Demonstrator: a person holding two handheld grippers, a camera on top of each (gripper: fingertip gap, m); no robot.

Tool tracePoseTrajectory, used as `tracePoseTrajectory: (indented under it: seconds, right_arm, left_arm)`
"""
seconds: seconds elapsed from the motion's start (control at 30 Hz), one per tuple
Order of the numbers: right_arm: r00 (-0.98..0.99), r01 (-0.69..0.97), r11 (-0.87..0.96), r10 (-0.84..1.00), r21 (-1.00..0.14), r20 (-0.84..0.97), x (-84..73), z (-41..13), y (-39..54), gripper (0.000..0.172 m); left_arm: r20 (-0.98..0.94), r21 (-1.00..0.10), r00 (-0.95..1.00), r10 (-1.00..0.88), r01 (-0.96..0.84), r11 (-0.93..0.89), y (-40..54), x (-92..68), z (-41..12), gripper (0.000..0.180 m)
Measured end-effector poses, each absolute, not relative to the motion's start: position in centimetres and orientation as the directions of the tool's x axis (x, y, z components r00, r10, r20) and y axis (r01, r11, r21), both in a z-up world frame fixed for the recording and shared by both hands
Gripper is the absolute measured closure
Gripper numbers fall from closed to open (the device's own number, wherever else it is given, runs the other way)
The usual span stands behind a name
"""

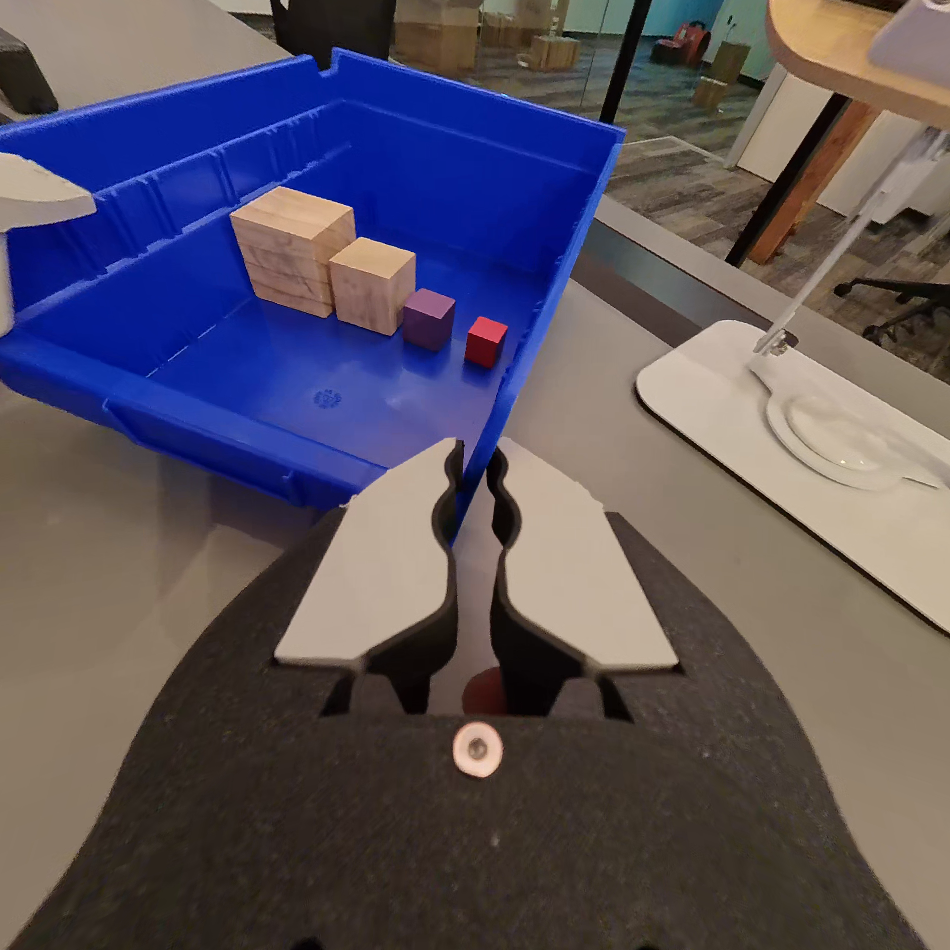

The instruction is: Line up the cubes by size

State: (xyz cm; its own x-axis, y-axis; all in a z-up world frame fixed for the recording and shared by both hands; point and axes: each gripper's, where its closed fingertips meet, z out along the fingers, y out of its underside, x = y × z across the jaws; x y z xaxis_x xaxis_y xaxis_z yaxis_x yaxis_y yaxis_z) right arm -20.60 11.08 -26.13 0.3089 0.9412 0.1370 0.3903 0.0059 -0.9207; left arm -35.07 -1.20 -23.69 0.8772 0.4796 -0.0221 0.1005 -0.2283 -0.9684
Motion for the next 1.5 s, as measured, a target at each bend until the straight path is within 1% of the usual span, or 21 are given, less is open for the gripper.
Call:
tracePoseTrajectory:
  seconds: [0.23, 0.43, 0.67, 0.8, 1.5]
  right_arm:
    - [0.255, 0.397, 0.063, 0.951, -0.916, 0.176, -22.6, -26.1, 9.1, 0.159]
    - [0.235, 0.391, 0.049, 0.96, -0.919, 0.151, -24.9, -26.1, 8.0, 0.155]
    - [0.252, 0.388, 0.016, 0.96, -0.921, 0.123, -27.4, -26.2, 7.9, 0.153]
    - [0.263, 0.376, -0.039, 0.963, -0.926, 0.066, -28.9, -26.2, 8.4, 0.153]
    - [0.251, 0.375, -0.036, 0.966, -0.926, 0.064, -33.2, -26.3, 8.2, 0.15]
  left_arm:
    - [0.006, -0.955, 0.866, 0.5, 0.153, -0.253, -1.0, -39.1, -24.1, 0.171]
    - [0.019, -0.947, 0.855, 0.518, 0.182, -0.266, 0.0, -42.8, -24.2, 0.178]
    - [0.079, -0.942, 0.854, 0.514, 0.233, -0.242, 2.0, -46.3, -24.3, 0.178]
    - [0.091, -0.942, 0.866, 0.491, 0.236, -0.241, 3.1, -47.9, -24.3, 0.178]
    - [0.137, -0.946, 0.906, 0.401, 0.24, -0.218, 5.5, -52.8, -24.3, 0.178]
